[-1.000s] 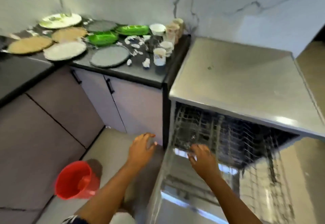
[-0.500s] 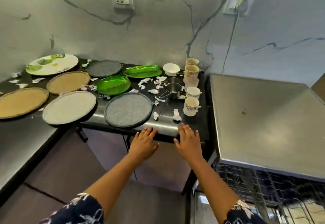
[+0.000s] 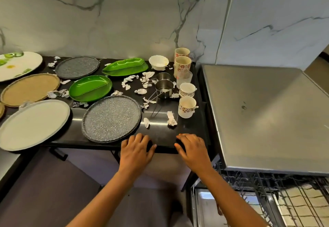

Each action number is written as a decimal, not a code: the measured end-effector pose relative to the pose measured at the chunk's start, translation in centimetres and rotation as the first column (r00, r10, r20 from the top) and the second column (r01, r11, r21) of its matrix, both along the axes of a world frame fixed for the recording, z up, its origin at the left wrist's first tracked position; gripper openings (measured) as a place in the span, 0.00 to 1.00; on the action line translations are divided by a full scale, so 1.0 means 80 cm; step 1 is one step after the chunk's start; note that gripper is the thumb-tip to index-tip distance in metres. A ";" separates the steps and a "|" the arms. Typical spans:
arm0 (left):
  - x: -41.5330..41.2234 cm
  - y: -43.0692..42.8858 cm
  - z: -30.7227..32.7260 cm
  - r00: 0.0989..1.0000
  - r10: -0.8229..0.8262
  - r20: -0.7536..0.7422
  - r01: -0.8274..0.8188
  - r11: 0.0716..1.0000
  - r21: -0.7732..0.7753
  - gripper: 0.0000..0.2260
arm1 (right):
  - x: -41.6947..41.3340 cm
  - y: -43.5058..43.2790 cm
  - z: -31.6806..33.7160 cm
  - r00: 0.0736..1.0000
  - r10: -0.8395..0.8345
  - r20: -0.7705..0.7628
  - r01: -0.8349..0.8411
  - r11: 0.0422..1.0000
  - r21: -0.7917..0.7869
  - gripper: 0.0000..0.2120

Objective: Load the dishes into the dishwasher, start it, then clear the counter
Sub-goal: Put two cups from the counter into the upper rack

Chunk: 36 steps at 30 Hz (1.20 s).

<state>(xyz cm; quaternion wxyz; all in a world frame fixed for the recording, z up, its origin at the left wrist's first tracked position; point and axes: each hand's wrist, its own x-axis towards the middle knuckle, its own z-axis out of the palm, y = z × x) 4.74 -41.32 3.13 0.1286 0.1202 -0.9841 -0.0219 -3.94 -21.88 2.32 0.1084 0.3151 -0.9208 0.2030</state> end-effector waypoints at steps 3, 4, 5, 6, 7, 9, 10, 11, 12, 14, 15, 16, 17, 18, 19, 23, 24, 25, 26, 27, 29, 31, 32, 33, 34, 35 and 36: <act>-0.034 -0.008 0.024 0.997 0.055 -0.048 -0.050 0.994 0.100 0.15 | -0.039 0.006 0.019 0.996 -0.074 0.046 0.081 0.983 -0.166 0.17; -0.049 -0.010 0.035 0.993 0.056 -0.104 -0.041 0.990 0.138 0.12 | -0.055 0.008 0.025 0.992 -0.121 0.042 0.127 0.970 -0.209 0.16; -0.066 -0.011 0.046 0.987 0.035 -0.155 -0.007 0.984 0.178 0.09 | -0.072 0.008 0.032 0.987 -0.157 0.043 0.163 0.953 -0.256 0.15; -0.083 -0.009 0.056 0.982 -0.001 -0.188 0.047 0.971 0.236 0.08 | -0.090 0.008 0.038 0.982 -0.179 0.066 0.191 0.931 -0.310 0.16; -0.102 -0.005 0.063 0.979 -0.040 -0.200 0.102 0.945 0.311 0.11 | -0.109 0.008 0.044 0.976 -0.189 0.111 0.216 0.908 -0.359 0.17; -0.135 0.010 0.066 0.979 -0.112 -0.169 0.183 0.843 0.505 0.22 | -0.147 0.008 0.050 0.960 -0.174 0.221 0.255 0.871 -0.419 0.17; -0.152 0.020 0.064 0.983 -0.130 -0.134 0.184 0.788 0.588 0.28 | -0.167 0.009 0.050 0.950 -0.165 0.266 0.271 0.860 -0.433 0.17; -0.168 0.031 0.061 0.985 -0.140 -0.097 0.169 0.752 0.637 0.34 | -0.188 0.010 0.049 0.939 -0.155 0.305 0.284 0.852 -0.440 0.17; -0.182 0.040 0.057 0.987 -0.146 -0.066 0.153 0.738 0.657 0.39 | -0.206 0.012 0.048 0.927 -0.142 0.347 0.296 0.846 -0.443 0.17; -0.206 0.055 0.050 0.990 -0.141 -0.017 0.115 0.725 0.679 0.45 | -0.238 0.014 0.046 0.901 -0.108 0.419 0.305 0.845 -0.438 0.19; -0.217 0.061 0.046 0.991 -0.134 -0.007 0.101 0.711 0.696 0.46 | -0.251 0.015 0.046 0.889 -0.092 0.448 0.304 0.851 -0.428 0.20; -0.225 0.066 0.043 0.992 -0.125 -0.019 0.101 0.693 0.714 0.45 | -0.260 0.017 0.045 0.879 -0.072 0.472 0.295 0.860 -0.417 0.21; -0.229 0.070 0.040 0.992 -0.113 -0.051 0.114 0.675 0.729 0.42 | -0.266 0.019 0.044 0.871 -0.051 0.489 0.280 0.868 -0.410 0.21; -0.232 0.071 0.036 0.992 -0.094 -0.086 0.127 0.658 0.742 0.38 | -0.270 0.021 0.043 0.866 -0.031 0.498 0.265 0.874 -0.406 0.22; -0.232 0.072 0.036 0.990 -0.076 -0.115 0.137 0.645 0.752 0.35 | -0.273 0.023 0.041 0.862 -0.017 0.507 0.254 0.879 -0.403 0.22; -0.224 0.055 0.051 0.980 0.009 -0.199 0.151 0.618 0.771 0.33 | -0.273 0.031 0.038 0.842 0.004 0.539 0.251 0.882 -0.399 0.21; -0.219 0.047 0.054 0.976 0.035 -0.217 0.150 0.615 0.774 0.33 | -0.271 0.032 0.037 0.838 0.008 0.546 0.249 0.884 -0.395 0.21; -0.212 0.036 0.057 0.971 0.060 -0.231 0.146 0.619 0.772 0.33 | -0.267 0.031 0.035 0.833 0.015 0.554 0.244 0.888 -0.390 0.22; -0.205 0.025 0.059 0.967 0.086 -0.241 0.134 0.630 0.765 0.34 | -0.263 0.029 0.035 0.831 0.022 0.556 0.234 0.893 -0.386 0.23; -0.198 0.013 0.061 0.962 0.114 -0.247 0.119 0.641 0.758 0.34 | -0.261 0.025 0.035 0.833 0.024 0.553 0.224 0.899 -0.377 0.25; -0.184 -0.010 0.062 0.951 0.176 -0.252 0.076 0.659 0.749 0.34 | -0.259 0.014 0.037 0.838 0.025 0.545 0.205 0.911 -0.357 0.31; -0.173 -0.025 0.062 0.941 0.229 -0.250 0.036 0.665 0.746 0.33 | -0.264 -0.002 0.041 0.814 0.032 0.580 0.214 0.912 -0.350 0.41; -0.170 -0.029 0.061 0.936 0.248 -0.250 0.021 0.669 0.743 0.33 | -0.268 -0.010 0.041 0.798 0.036 0.601 0.225 0.908 -0.353 0.45; -0.168 -0.031 0.061 0.932 0.260 -0.254 0.014 0.673 0.740 0.32 | -0.272 -0.018 0.041 0.788 0.040 0.614 0.234 0.903 -0.359 0.47; -0.166 -0.030 0.061 0.928 0.269 -0.259 0.010 0.676 0.737 0.32 | -0.275 -0.026 0.040 0.790 0.042 0.612 0.238 0.899 -0.369 0.47; -0.165 -0.028 0.060 0.925 0.272 -0.264 0.010 0.678 0.735 0.32 | -0.277 -0.033 0.038 0.802 0.043 0.596 0.236 0.894 -0.382 0.46; -0.164 -0.025 0.059 0.925 0.271 -0.267 0.014 0.678 0.735 0.32 | -0.279 -0.040 0.036 0.818 0.043 0.574 0.234 0.886 -0.399 0.43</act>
